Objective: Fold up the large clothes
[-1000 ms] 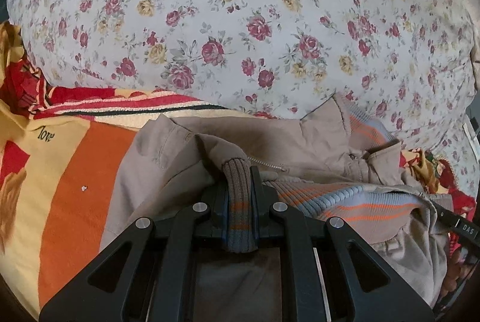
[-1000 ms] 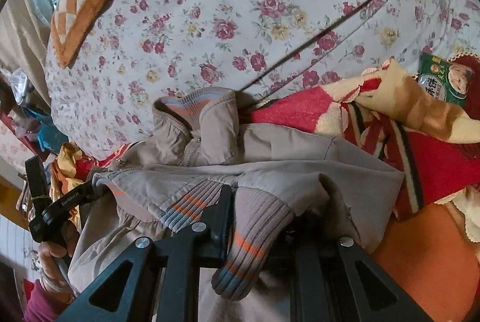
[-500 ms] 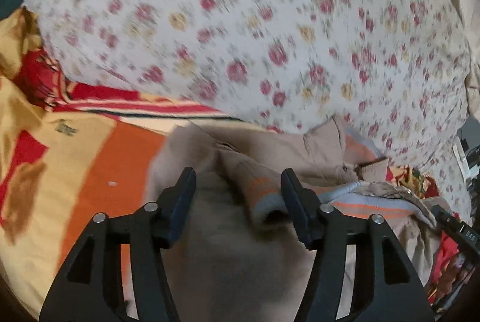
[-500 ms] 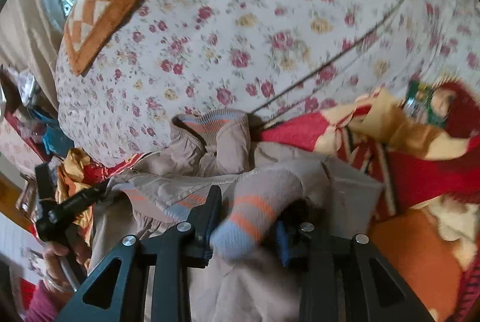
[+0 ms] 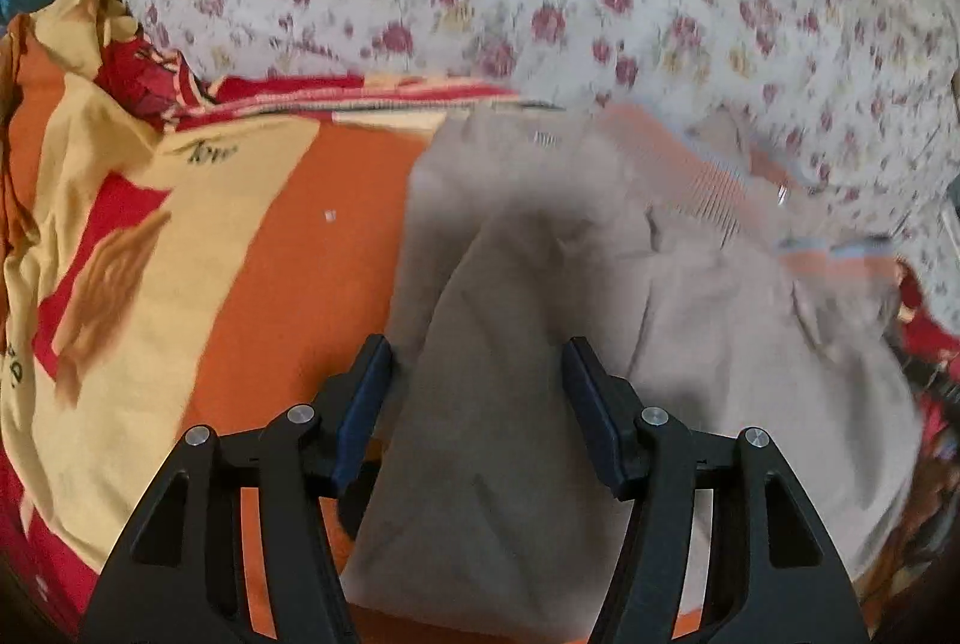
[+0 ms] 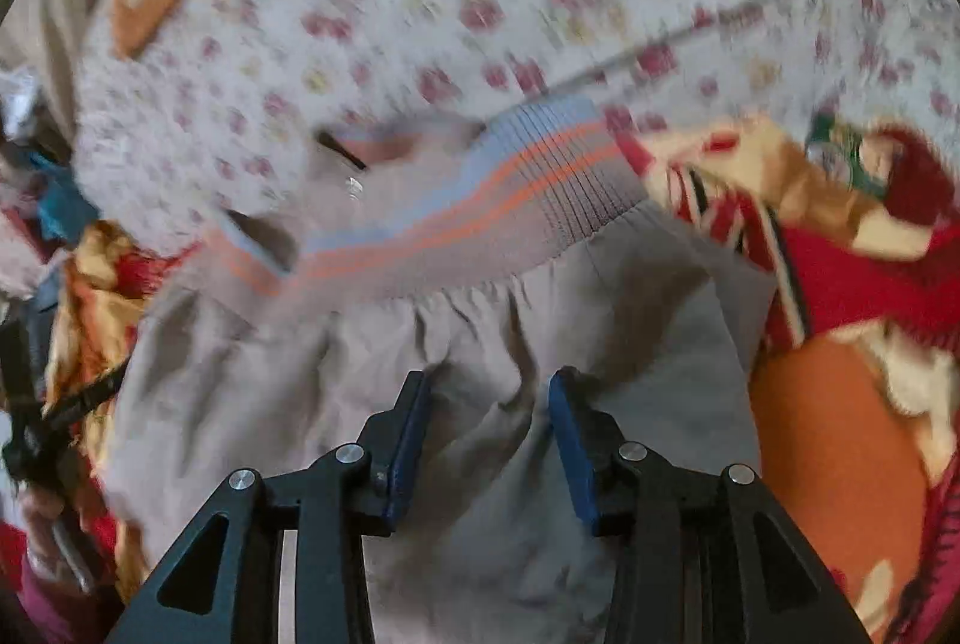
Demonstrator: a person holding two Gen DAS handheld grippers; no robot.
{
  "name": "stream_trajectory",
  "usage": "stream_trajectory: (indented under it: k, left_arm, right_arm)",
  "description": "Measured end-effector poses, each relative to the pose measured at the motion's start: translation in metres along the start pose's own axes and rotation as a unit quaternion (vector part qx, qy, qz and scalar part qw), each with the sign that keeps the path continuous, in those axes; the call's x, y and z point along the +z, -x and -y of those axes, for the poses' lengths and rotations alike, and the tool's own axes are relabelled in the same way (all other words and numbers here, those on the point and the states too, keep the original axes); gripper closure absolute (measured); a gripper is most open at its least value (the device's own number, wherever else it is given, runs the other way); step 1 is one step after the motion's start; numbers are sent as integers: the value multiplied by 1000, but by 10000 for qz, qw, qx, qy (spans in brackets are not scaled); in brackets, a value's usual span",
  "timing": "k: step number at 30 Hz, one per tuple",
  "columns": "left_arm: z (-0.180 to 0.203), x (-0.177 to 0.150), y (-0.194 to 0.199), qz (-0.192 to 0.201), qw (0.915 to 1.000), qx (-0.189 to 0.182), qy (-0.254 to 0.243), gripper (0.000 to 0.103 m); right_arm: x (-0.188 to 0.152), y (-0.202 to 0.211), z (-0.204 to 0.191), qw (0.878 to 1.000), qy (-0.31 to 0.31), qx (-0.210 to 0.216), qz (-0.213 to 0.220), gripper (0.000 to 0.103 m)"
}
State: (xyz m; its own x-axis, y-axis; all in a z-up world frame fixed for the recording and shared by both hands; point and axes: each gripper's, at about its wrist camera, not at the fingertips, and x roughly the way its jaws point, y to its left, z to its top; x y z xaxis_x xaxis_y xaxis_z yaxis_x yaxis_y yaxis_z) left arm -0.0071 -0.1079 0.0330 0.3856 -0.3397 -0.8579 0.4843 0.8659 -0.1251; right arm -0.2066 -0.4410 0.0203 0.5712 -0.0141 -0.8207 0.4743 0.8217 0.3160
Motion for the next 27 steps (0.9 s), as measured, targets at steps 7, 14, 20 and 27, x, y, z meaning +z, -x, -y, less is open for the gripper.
stream_trajectory:
  k: [7,14,20,27]
  left_arm:
    - [6,17,22,362,9990,-268,26,44]
    - [48,31,0,161,9992,-312,-210,44]
    - [63,31,-21,430,9985,192,-263,44]
    - [59,56,-28,1058,9928,546,-97,44]
  right_arm:
    - [9,32,-30,9989,279,116,371,59]
    - [18,-11,-75,9972,685,273,92,43]
    - [22,-66,-98,9925,1186,-281,-128,83]
    - [53,-40,-86,9941,783,-193,724,91]
